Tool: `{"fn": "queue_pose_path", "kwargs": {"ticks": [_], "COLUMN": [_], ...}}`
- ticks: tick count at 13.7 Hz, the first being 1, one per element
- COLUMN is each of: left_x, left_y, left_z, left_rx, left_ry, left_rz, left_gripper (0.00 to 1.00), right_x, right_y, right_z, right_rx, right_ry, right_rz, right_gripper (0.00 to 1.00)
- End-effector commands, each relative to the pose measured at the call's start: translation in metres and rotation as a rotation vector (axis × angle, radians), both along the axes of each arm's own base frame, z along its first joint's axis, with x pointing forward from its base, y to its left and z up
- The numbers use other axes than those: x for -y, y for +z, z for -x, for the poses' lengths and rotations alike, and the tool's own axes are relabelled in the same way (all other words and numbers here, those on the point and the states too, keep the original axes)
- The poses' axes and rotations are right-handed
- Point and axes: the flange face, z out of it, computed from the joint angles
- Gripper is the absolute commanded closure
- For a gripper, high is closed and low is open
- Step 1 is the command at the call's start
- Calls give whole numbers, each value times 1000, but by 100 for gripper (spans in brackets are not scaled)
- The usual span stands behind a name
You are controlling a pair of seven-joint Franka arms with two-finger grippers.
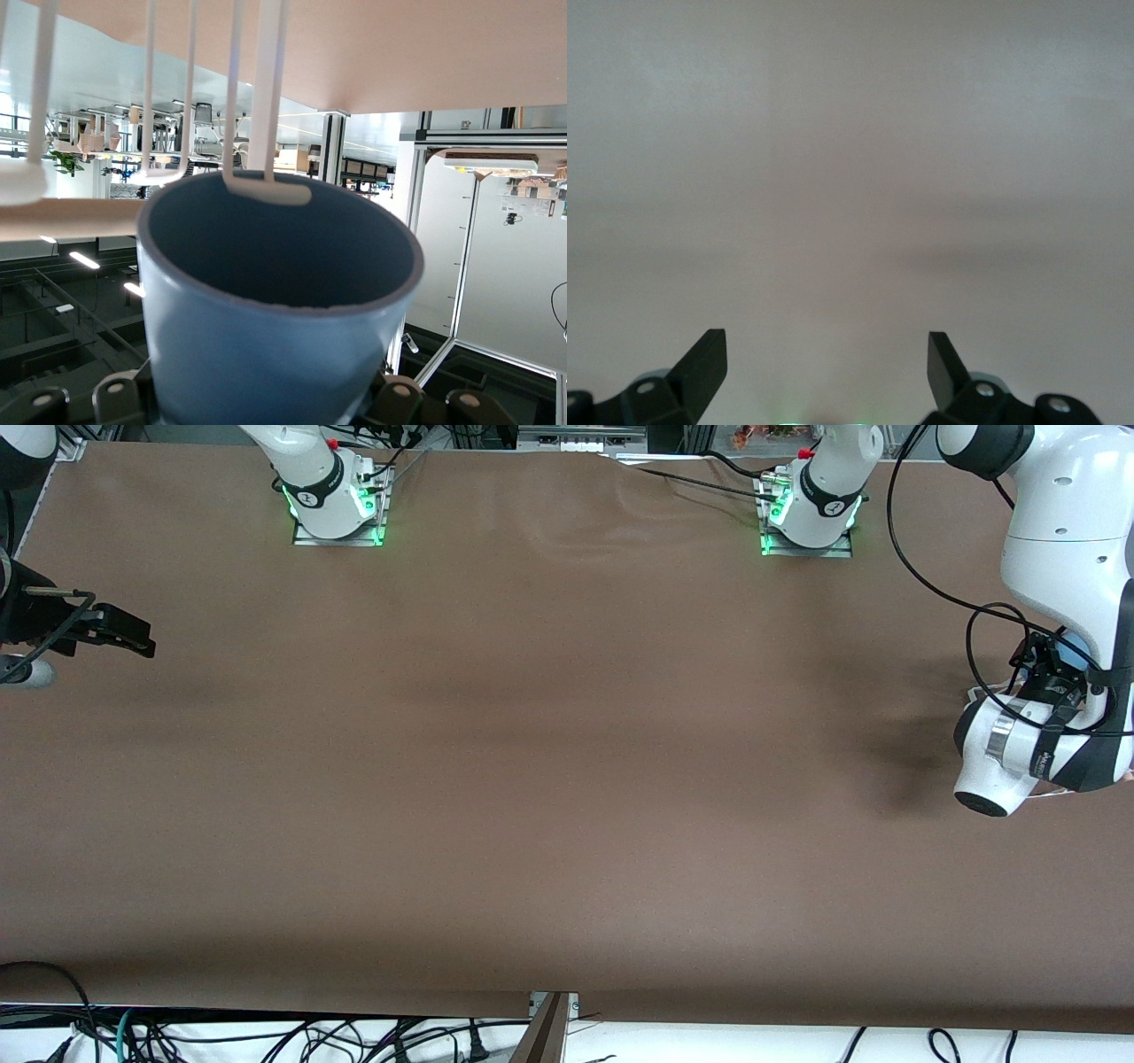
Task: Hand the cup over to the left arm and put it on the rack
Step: 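Lower the cup with the left gripper into the wire rack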
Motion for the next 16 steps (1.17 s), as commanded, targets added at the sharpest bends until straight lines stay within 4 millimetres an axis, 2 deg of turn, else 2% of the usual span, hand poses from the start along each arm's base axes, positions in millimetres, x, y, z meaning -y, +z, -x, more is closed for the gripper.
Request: {"fn": "queue_pose_path", "kwargs": {"ticks": [1,4,5,6,7,8,9,10,14,16], "left_x": [-7,-7,-7,-7,-7,-7,-6,-5,-3,-1], "left_y": [-4,-9,-10,-11,-11,-10,-9,-8,-3,17], "left_z": [1,1,2,1,1,0,0,-2,-6,-19], "left_rx": [2,4,1,2,3,5,5,5,0,48], "left_ry": [-29,-32,-31,-32,-34,-33,-34,-36,-50,-42], "left_rz": [-20,-27,-28,-28,-29,-30,-29,-27,-42,-52], "left_gripper": [100,100,96,77,65,45,17,0,0,0], "right_x": [-3,-1,0,0,0,-1,-1,-1,1,1], "right_y": [6,6,6,6,6,5,4,4,3,2], "right_z": [-1,-1,-1,-2,-2,-2,-2,-2,-3,-3], "right_rx": [-4,-4,-5,-3,-4,-5,-7,-7,-8,-10], "right_ry": [-5,-7,-7,1,7,9,9,9,10,9], "right_rz": [6,6,6,5,5,5,4,4,4,4], "right_gripper": [0,0,0,0,0,0,0,0,0,0]}}
